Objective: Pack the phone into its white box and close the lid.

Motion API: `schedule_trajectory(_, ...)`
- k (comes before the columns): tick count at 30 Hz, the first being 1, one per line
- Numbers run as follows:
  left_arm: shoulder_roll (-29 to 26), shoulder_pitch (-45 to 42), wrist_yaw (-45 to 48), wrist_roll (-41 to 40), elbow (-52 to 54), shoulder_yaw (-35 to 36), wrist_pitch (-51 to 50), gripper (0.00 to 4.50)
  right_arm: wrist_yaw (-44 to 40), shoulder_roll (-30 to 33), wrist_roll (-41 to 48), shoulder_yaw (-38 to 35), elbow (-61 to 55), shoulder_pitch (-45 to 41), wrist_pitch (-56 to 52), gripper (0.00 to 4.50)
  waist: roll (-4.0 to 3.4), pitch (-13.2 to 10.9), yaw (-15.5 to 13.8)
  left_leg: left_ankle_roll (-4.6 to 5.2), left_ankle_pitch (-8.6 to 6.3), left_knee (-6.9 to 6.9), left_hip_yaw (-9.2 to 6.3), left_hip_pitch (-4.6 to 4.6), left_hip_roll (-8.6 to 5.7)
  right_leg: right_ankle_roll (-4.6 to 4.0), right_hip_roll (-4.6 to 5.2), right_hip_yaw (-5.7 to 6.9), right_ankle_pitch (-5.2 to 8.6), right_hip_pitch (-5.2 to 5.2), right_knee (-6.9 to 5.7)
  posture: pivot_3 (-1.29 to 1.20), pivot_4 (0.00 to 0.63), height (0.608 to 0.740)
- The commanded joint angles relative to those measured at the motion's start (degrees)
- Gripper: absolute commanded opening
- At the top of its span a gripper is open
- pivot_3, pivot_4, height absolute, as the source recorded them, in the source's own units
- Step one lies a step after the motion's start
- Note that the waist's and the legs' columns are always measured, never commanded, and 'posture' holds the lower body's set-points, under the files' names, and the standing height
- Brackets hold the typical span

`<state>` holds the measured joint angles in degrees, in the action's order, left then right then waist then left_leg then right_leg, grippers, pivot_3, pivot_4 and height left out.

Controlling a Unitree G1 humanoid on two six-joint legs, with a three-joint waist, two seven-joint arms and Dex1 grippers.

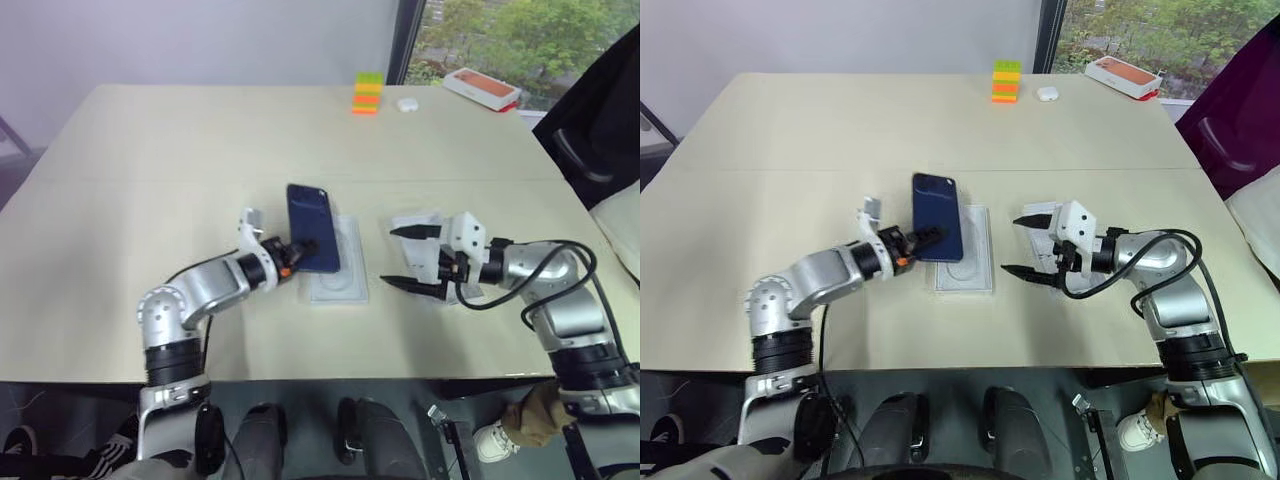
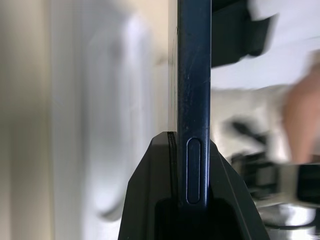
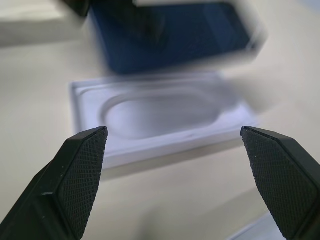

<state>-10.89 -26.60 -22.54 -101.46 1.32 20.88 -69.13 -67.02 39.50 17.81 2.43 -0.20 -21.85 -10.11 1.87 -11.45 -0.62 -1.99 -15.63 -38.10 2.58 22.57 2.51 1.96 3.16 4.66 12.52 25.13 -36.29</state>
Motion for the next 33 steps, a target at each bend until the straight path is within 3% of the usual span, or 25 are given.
schedule_trajectory(1,-4.8,2.5,3.7,-9.3,1.4,-0.5,1.3,0.0,0.5,-0.3,1.5,2.1,-6.1,-0.8,-4.9,4.46,-0.03,0.0,0.0,-0.02,0.01,0.0,0.01,-0.03,0.0,0.0,0.0,-0.01,0.0,0.0,-0.01,0.0,0.15,0.74)
schedule_trajectory(11,-18.0,9.2,20.3,-11.5,-2.2,2.7,1.1,0.0,8.0,-4.8,-1.2,12.6,-16.1,-5.9,-22.3,4.46,-0.03,0.0,-0.1,-0.09,0.05,-0.09,-0.02,-0.11,-0.02,-0.19,0.0,0.03,-0.08,-0.14,0.02,0.0,0.15,0.74)
schedule_trajectory(15,-22.1,12.2,25.9,-10.9,-3.2,3.1,0.3,0.0,13.4,-7.0,-7.5,18.4,-14.4,-8.2,-26.0,4.46,-0.02,0.0,-0.1,-0.08,0.05,-0.03,-0.03,-0.07,-0.01,-0.18,-0.01,0.05,-0.08,-0.1,0.05,0.0,0.15,0.74)
schedule_trajectory(25,-25.0,13.9,28.0,-10.5,-3.0,0.9,3.0,0.0,11.5,-5.2,-11.5,22.4,-12.9,-8.7,-25.5,4.46,-0.03,0.0,-0.1,-0.07,0.04,-0.03,0.02,-0.01,-0.05,-0.19,0.08,0.03,-0.07,-0.08,0.12,0.0,0.15,0.74)
schedule_trajectory(31,-24.4,14.2,27.4,-10.1,-1.7,-0.5,4.4,0.0,10.8,-3.4,-13.9,23.2,-12.1,-8.0,-23.4,1.79,-0.03,0.0,-0.1,-0.06,0.04,0.0,0.0,-0.02,-0.01,-0.19,0.02,0.05,-0.07,-0.05,0.11,0.0,0.15,0.74)
schedule_trajectory(33,-24.4,14.2,27.2,-10.4,-1.6,-0.9,4.8,0.0,11.0,-3.8,-13.8,22.9,-11.7,-7.9,-23.8,1.79,-0.03,0.0,-0.1,-0.06,0.04,0.0,0.0,-0.02,-0.01,-0.18,0.02,0.05,-0.06,-0.05,0.11,0.0,0.15,0.74)
